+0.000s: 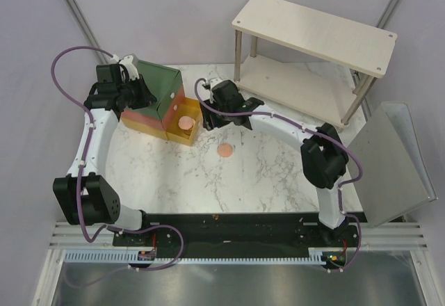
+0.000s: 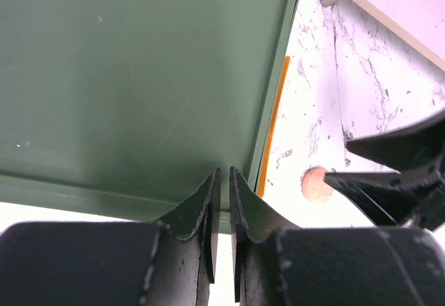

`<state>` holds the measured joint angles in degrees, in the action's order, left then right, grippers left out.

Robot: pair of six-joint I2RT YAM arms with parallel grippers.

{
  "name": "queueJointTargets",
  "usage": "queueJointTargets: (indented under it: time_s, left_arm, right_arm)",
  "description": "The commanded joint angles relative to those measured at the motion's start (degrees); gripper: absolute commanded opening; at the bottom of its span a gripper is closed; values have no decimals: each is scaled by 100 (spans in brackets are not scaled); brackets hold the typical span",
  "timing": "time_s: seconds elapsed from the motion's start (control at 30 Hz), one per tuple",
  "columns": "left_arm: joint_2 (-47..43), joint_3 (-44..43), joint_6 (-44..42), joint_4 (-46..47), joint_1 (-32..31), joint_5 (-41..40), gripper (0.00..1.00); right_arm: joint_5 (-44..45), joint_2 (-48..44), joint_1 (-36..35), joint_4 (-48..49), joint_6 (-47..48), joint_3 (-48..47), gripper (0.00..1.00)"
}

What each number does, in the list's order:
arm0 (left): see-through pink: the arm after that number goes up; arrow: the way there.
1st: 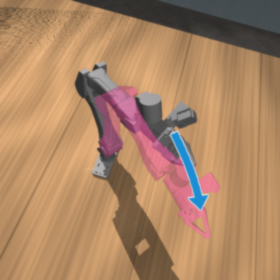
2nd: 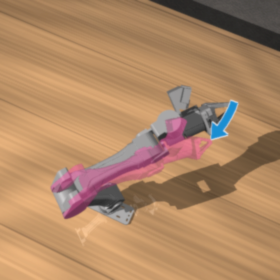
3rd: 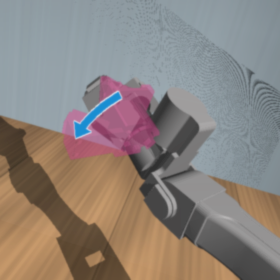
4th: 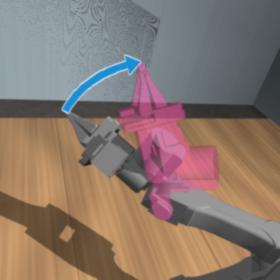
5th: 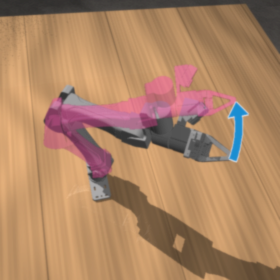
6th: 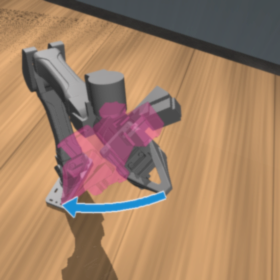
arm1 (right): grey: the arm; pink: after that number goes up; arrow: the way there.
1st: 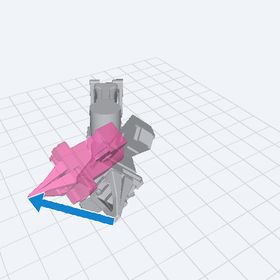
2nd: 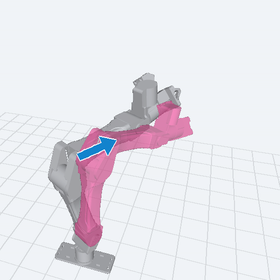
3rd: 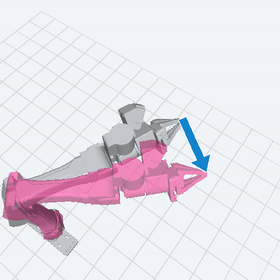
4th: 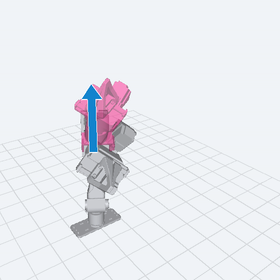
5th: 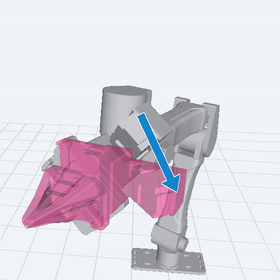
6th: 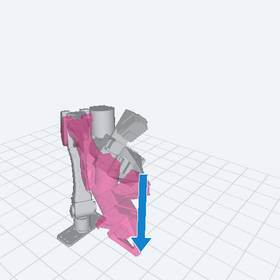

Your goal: Organize the makeup

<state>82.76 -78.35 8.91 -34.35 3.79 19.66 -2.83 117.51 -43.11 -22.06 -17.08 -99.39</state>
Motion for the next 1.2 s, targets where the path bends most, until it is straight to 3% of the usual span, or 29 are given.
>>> queueJointTargets:
  time_s: [0.0, 0.23, 0.67, 0.73, 0.8, 0.97, 1.17]
  left_arm:
    - [188, 267, -56, -837, -1, -76, 18]
    - [205, 320, -30, -793, 7, -41, 18]
    - [135, 425, -47, -802, 7, -85, 18]
    - [126, 443, -38, -793, -1, -85, 18]
    - [126, 443, -38, -793, 7, -94, 18]
    - [109, 434, -38, -801, 8, -111, 18]
    - [144, 434, -38, -784, 8, -103, 18]
  right_arm:
    - [248, -615, 5, -201, 416, 859, 61]
    - [187, -563, 13, -448, 188, 1800, 59]
    - [-16, 131, 22, -316, 91, 1660, 56]
    - [-51, 201, 31, -281, 100, 1616, 46]
    - [-156, 237, 40, -272, 82, 1572, 25]
    - [-156, 114, 40, -211, 3, 1520, 3]
    - [-95, -132, 57, -211, 82, 1283, 0]
